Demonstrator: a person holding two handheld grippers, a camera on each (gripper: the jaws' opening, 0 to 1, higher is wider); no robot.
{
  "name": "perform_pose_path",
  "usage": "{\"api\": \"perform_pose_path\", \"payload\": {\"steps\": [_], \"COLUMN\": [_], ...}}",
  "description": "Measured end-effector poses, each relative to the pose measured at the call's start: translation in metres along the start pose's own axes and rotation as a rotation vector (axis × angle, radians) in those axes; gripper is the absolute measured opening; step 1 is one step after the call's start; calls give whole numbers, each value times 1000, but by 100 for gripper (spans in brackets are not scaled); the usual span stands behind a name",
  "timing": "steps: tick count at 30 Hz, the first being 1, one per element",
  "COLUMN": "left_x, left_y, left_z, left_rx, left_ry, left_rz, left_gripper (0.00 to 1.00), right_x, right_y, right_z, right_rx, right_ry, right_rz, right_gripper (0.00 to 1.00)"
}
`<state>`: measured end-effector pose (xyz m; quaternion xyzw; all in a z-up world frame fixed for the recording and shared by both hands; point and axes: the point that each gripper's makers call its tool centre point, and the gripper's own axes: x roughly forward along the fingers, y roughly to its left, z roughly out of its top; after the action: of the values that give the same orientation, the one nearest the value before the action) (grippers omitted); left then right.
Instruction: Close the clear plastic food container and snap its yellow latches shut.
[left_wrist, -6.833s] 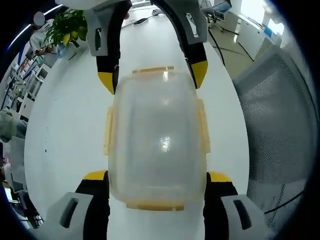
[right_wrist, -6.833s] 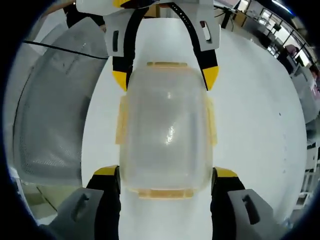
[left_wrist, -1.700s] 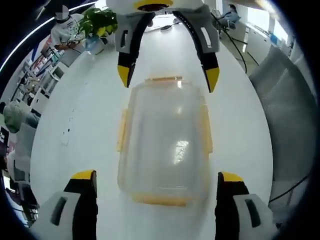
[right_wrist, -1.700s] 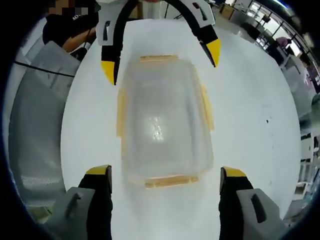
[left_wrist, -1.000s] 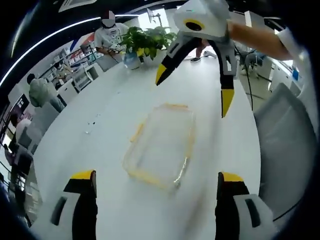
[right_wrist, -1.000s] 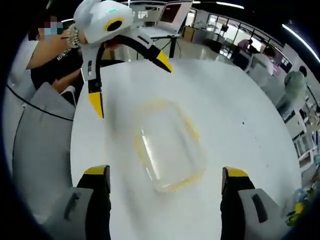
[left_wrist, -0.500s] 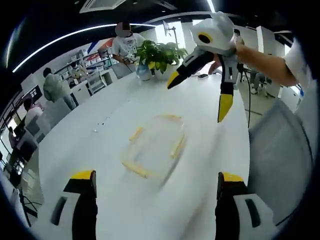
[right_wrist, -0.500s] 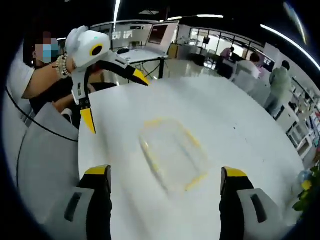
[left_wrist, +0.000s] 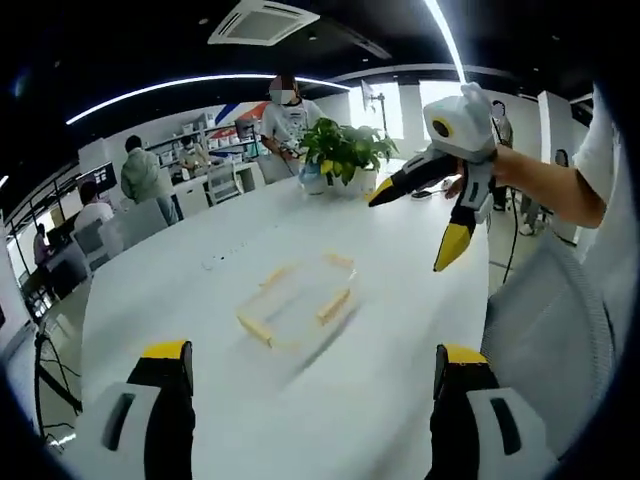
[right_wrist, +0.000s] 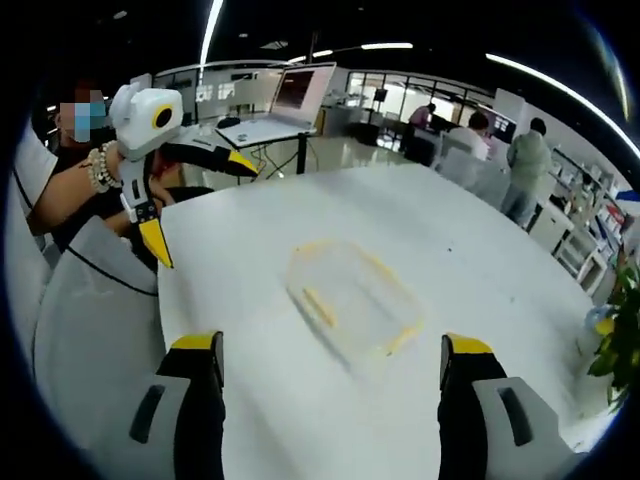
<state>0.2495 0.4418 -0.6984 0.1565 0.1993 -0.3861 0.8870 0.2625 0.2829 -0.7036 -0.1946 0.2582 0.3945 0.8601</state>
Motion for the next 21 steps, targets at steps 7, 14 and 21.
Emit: {"api": "perform_pose_path", "payload": {"steps": [7, 14, 21], "left_x": [-8, -6, -5], "left_y": [-8, -17, -21], "left_z": [-20, -30, -35], "left_rx": [-18, -48, -72], "left_ry": [5, 15, 7], "left_rz": [33, 28, 35], "left_gripper": [99, 98, 98], "right_x": [-10, -16, -20], "right_y": [12, 20, 11], "right_z": [-9, -10, -23], "right_rx": [71, 103, 197], "right_ry": [-68, -125, -177], "right_rz": [-51, -106, -166], "right_gripper": [84, 85, 82]}}
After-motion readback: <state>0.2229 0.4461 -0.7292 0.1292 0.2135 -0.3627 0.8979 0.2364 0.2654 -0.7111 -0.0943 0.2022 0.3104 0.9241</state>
